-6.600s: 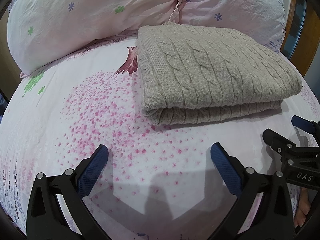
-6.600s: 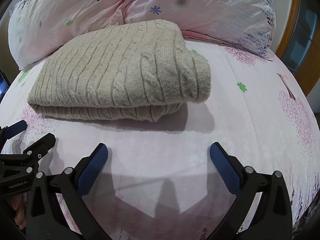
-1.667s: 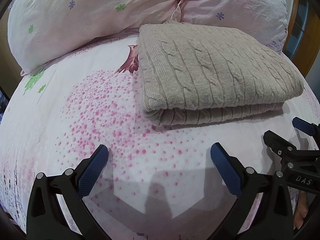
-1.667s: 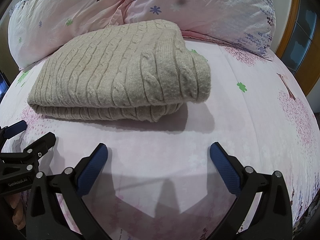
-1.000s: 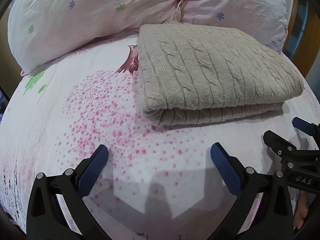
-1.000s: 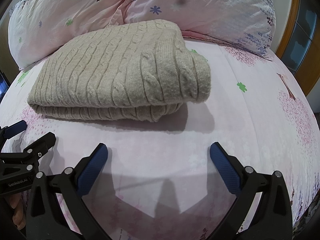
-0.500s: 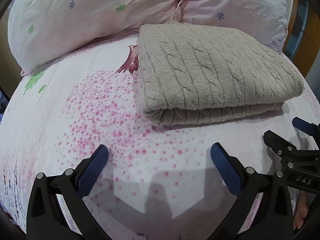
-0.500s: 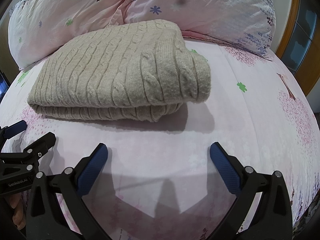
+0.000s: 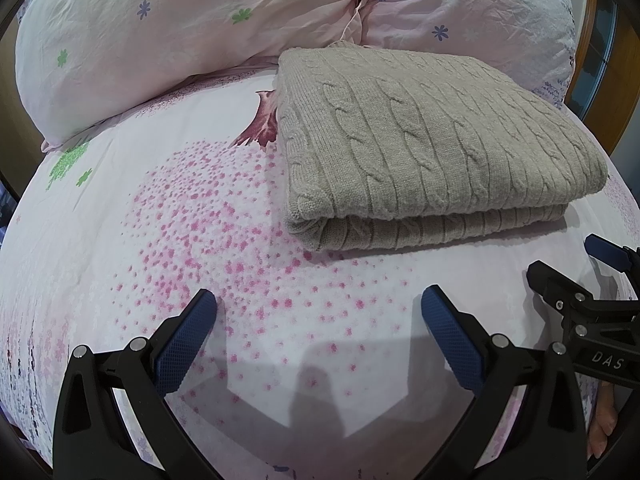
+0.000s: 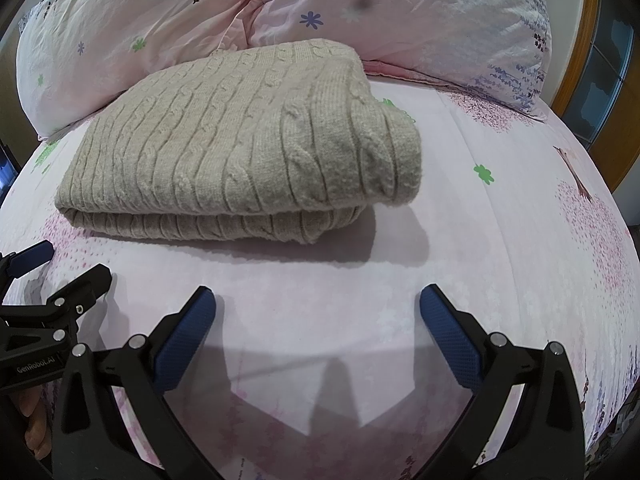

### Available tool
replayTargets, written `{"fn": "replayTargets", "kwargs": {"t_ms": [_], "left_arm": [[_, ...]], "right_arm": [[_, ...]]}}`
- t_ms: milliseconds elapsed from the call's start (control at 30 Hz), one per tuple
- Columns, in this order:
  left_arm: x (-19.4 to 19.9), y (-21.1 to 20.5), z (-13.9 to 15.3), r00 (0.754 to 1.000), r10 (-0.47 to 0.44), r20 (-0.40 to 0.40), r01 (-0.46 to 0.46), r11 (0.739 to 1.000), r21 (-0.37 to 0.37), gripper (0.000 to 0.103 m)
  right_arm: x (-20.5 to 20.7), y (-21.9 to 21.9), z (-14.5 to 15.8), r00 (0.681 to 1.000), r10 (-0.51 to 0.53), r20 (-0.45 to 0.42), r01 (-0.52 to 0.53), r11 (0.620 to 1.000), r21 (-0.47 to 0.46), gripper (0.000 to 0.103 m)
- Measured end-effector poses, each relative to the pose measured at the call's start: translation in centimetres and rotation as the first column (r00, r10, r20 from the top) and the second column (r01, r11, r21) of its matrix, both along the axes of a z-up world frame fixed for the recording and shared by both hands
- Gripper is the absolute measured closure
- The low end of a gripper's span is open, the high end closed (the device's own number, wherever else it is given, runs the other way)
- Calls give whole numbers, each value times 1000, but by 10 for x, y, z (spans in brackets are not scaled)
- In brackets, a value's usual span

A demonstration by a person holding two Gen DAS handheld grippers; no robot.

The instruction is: Fold small clothes

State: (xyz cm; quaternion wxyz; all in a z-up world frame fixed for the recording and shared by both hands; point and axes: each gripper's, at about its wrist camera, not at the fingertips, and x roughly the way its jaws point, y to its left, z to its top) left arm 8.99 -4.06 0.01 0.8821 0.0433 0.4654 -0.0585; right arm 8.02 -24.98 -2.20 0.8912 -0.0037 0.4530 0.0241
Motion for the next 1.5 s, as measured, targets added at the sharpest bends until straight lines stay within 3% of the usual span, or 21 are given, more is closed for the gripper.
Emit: {"fn": "replayTargets", "kwargs": {"t_ms": [567, 1500], "left_arm": [[11, -2, 1, 999, 10, -44, -10, 1000, 3, 1], [7, -2, -1, 999, 9, -31, -9, 1000, 3, 1]], "right_arm": [[0, 0, 0, 1000, 0, 0, 0, 1000, 0, 2], [1, 0, 0, 1000, 0, 0, 0, 1000, 0, 2]]}}
